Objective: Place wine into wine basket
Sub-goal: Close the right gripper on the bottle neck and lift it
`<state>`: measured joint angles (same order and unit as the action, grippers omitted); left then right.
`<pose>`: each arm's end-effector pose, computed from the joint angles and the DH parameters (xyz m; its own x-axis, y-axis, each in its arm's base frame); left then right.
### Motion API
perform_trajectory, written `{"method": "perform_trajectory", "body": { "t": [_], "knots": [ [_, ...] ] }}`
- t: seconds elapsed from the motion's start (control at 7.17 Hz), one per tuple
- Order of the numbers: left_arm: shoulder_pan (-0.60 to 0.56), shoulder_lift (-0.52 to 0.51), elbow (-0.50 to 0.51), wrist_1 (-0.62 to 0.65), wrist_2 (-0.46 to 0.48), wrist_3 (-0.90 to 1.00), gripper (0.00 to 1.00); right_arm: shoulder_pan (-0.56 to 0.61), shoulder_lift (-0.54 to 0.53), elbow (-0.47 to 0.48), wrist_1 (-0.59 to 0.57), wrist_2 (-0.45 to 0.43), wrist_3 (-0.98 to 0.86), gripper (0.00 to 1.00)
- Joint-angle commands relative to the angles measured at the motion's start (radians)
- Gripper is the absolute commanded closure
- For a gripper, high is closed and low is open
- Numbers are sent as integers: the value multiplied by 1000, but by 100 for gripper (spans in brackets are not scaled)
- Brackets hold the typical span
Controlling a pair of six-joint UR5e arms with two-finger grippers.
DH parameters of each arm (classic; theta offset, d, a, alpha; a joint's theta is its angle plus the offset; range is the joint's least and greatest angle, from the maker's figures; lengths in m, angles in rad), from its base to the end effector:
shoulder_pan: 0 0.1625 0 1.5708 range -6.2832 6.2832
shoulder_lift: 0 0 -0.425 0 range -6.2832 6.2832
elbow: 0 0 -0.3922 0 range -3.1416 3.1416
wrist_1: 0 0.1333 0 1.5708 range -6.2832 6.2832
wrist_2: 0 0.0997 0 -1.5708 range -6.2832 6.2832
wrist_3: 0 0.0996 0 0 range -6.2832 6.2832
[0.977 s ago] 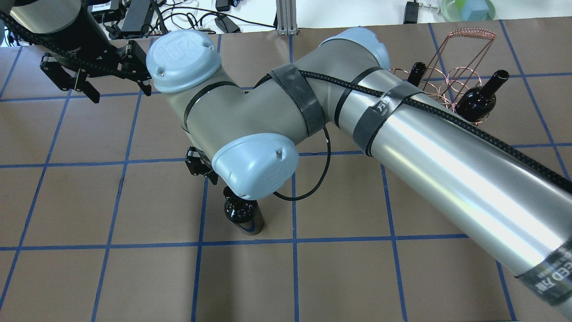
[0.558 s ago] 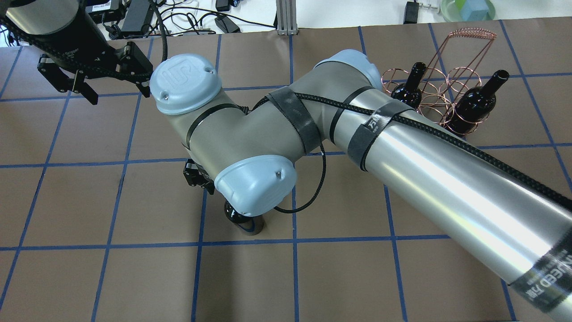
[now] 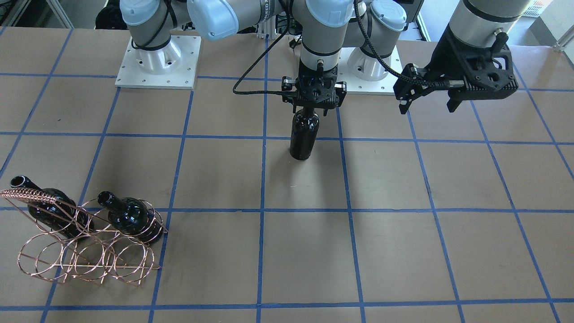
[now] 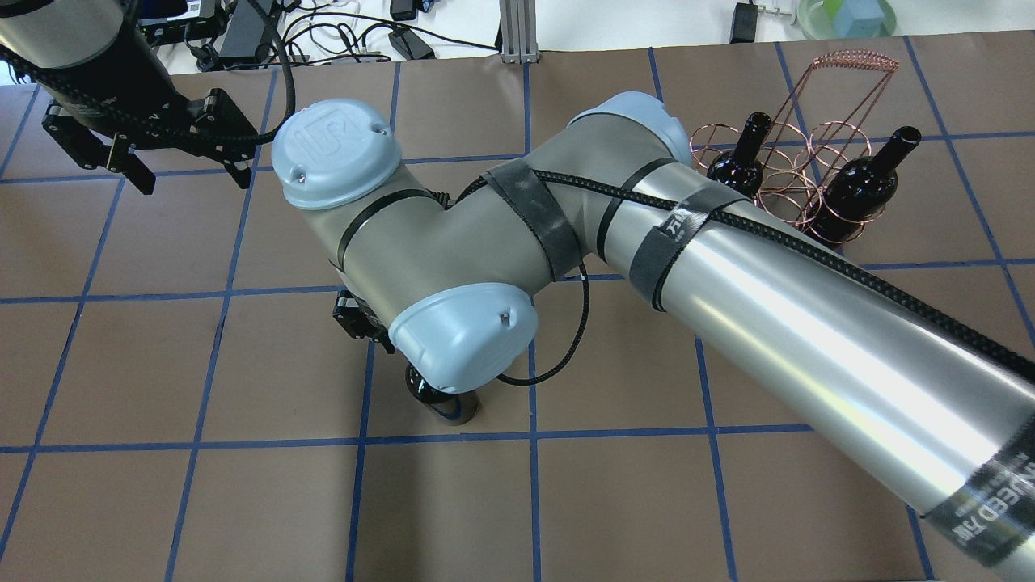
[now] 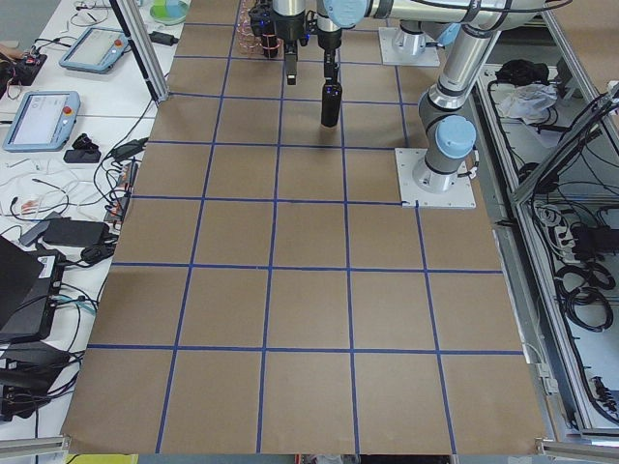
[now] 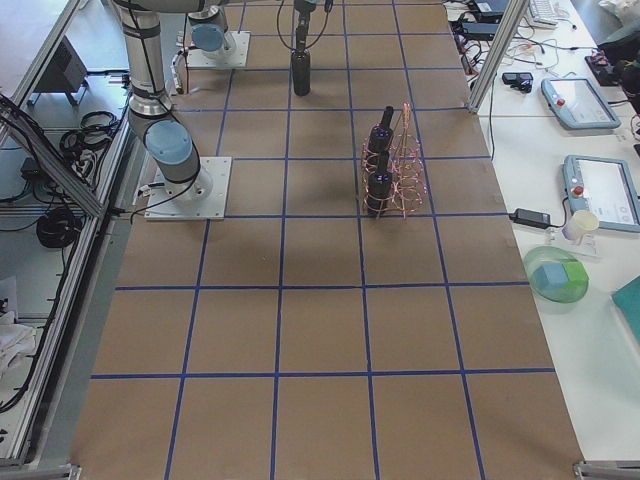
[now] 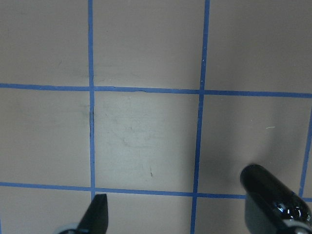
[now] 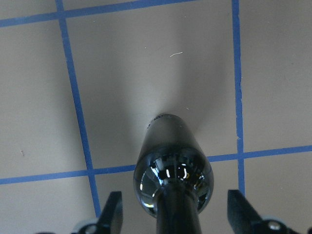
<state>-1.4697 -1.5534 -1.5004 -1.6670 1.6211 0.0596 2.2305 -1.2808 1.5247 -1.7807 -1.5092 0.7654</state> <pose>-0.0790 -0.4926 0.5215 -0.9979 -0.0409 -0.0497 -0.0416 0.9991 0.0114 0.4769 -0.3874 0.3723 -0.9940 0.1072 -0.0208 0.1056 0.9921 0.0671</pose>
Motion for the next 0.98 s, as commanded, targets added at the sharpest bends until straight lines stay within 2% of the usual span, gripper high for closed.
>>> {"method": "perform_trajectory", "body": {
  "t": [0.0,0.14,0.28,0.7,0.84],
  "knots": [
    [3,7,-17,4,0,8,0,0,0,-3,0,3,-4,92],
    [5,7,-21,36,0,8,0,0,-2,-5,0,3,-5,100],
    [18,7,-23,32,2,8,0,0,-2,-8,-2,3,-5,100],
    [28,7,-23,29,3,8,0,0,-9,-11,-2,4,3,100],
    [28,7,-23,29,3,8,0,0,-6,-9,-2,1,2,92]
  ]
}}
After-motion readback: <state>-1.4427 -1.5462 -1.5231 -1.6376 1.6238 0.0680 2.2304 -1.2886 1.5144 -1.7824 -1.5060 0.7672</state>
